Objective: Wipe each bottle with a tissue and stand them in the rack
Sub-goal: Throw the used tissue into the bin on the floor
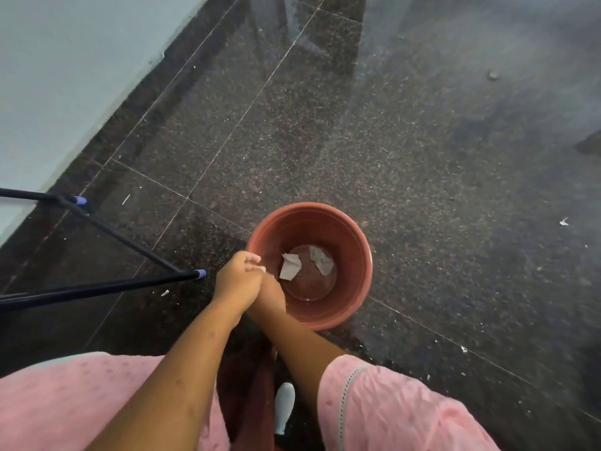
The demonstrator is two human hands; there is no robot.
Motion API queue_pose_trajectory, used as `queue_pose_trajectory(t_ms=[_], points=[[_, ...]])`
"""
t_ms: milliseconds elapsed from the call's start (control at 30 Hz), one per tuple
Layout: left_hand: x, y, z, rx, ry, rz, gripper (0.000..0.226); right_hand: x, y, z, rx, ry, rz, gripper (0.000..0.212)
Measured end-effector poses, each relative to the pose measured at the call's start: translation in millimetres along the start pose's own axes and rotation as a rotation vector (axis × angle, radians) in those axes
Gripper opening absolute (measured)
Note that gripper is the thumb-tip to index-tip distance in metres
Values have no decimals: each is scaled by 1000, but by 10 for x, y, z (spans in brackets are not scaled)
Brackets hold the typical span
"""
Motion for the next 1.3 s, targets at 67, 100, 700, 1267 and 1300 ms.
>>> queue_pose_trajectory(t_ms=[67,100,700,1267,1300], points=[[74,66,35,17,-41,-50,17,-53,52,112,73,1,110,26],[99,89,49,23,-59,-63,18,-63,69,143,95,19,150,26],[-189,83,150,-16,147,157,27,444,207,-434,-319,277,83,36],[-199,157,158,-60,225,80,31,351,256,-606,-423,348,67,31],[-196,160,154,-62,229,73,31,332,258,-590,-419,347,75,31]])
Point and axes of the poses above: each hand's wrist, its own y-axis towards the middle knuckle, its own x-axis out of the back of the hand, z = x × y, the point moved 6 cm from there along y, towards the middle knuckle, and after that the axes turned 10 degrees about -z, right-handed, at the moved point
